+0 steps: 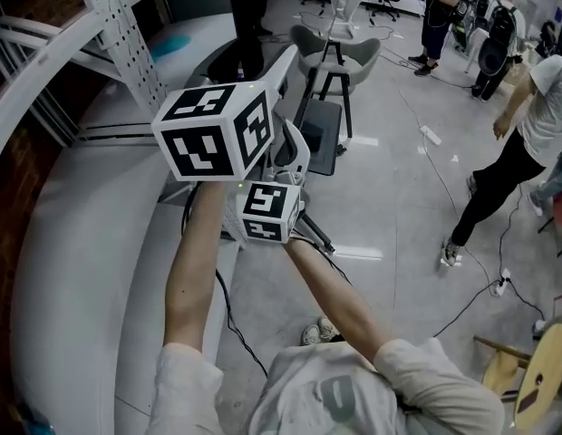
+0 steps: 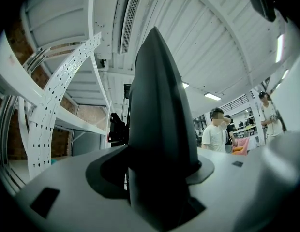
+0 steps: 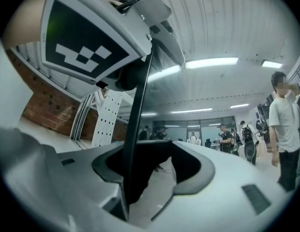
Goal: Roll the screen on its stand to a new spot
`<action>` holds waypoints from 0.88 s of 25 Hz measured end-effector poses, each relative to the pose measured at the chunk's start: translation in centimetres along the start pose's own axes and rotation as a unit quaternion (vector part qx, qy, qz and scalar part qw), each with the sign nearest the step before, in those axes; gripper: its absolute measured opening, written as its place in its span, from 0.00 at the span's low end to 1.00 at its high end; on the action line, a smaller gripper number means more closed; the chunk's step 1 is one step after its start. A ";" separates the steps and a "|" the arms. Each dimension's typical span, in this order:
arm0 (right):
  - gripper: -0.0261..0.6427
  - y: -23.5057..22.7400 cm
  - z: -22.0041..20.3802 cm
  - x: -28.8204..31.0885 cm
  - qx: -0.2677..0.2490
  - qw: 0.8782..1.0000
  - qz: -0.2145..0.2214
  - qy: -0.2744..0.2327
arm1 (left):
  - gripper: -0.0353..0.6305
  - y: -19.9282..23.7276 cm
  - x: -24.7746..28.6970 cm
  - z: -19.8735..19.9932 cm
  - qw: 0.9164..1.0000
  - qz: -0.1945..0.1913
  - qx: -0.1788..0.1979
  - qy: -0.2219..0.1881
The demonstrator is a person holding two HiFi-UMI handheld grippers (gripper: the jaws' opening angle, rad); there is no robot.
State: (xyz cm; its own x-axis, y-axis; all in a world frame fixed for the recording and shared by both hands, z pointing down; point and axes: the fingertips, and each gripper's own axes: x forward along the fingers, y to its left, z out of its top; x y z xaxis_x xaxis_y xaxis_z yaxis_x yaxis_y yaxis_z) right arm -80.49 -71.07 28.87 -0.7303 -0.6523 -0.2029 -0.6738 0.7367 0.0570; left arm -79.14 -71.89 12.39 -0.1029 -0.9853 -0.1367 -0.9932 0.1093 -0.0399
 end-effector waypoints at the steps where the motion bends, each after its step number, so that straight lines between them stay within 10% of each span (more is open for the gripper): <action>1: 0.41 -0.1 0.0 0.0 0.000 1.000 0.001 0.000 | 0.51 -0.1 0.0 0.0 1.000 0.000 -0.002 -0.002; 22: 0.40 -1.5 1.1 -4.3 0.004 1.000 0.006 0.014 | 0.51 -3.7 -2.6 1.0 0.998 0.001 -0.026 -0.056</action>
State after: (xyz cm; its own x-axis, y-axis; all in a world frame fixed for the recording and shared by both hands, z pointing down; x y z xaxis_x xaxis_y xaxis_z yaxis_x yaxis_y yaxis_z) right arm -76.17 -69.17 28.62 -0.7408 -0.6485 -0.1750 -0.6646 0.7454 0.0513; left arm -75.15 -69.60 11.89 -0.1017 -0.9636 -0.2473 -0.9947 0.1018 0.0126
